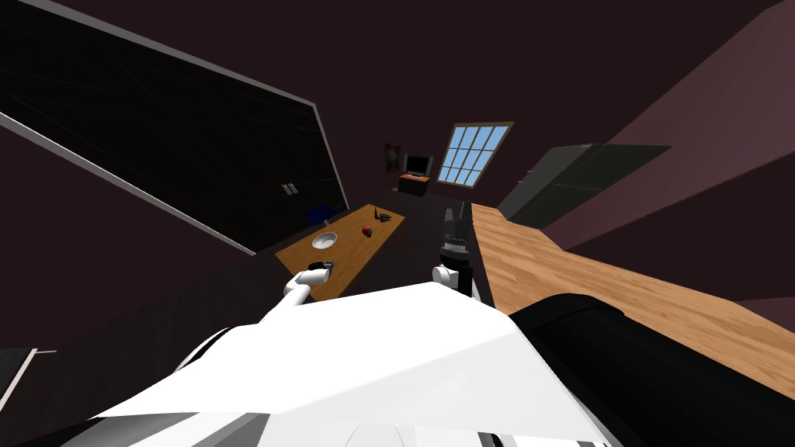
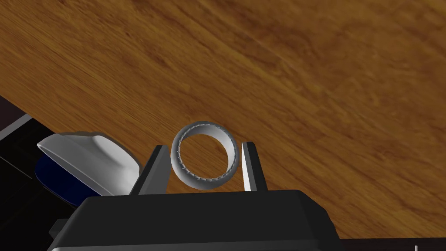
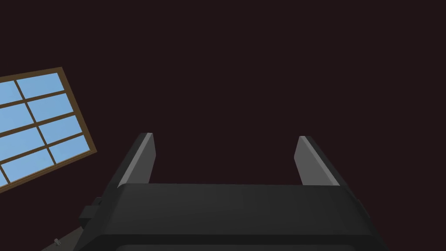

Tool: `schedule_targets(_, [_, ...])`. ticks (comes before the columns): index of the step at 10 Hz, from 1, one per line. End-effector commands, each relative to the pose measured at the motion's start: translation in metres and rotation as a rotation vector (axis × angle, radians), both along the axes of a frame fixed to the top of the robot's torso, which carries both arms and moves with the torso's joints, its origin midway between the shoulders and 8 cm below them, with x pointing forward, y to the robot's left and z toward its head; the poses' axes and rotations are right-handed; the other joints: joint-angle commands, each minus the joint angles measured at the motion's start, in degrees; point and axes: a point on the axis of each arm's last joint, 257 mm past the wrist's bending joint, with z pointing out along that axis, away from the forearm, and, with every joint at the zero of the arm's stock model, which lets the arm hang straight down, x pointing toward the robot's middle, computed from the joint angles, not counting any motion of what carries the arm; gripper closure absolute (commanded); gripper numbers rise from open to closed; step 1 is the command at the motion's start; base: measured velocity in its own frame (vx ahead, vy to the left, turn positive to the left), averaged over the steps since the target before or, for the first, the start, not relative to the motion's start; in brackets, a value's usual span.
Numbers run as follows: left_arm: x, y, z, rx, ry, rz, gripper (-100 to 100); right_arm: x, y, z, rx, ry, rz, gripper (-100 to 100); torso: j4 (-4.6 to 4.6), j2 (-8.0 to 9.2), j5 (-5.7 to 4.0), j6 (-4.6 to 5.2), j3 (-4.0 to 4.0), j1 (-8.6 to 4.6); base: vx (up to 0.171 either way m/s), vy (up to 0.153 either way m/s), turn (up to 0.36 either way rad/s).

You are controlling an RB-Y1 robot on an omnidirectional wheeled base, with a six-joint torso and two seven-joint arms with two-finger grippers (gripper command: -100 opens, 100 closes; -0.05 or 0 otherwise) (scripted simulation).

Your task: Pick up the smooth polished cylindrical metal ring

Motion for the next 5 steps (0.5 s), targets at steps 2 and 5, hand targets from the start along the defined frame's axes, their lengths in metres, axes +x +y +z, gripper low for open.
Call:
schedule_targets(2, [0.006, 0.002, 0.008, -0.001, -0.001, -0.001, 100, 0.0, 0.0, 0.0, 0.0, 0.0, 0.0, 0, 0.0, 0.0, 0.0, 0.0, 0.0, 0.0, -0.027, -0.011, 0.013])
schedule_targets(5, [0.008, 0.002, 0.011, -0.001, -0.003, -0.002, 0, 0.0, 0.0, 0.0, 0.0, 0.0, 0.0, 0, 0.03, 0.19, -0.03, -0.01, 0.11, -0.09, -0.044, -0.018, 0.01])
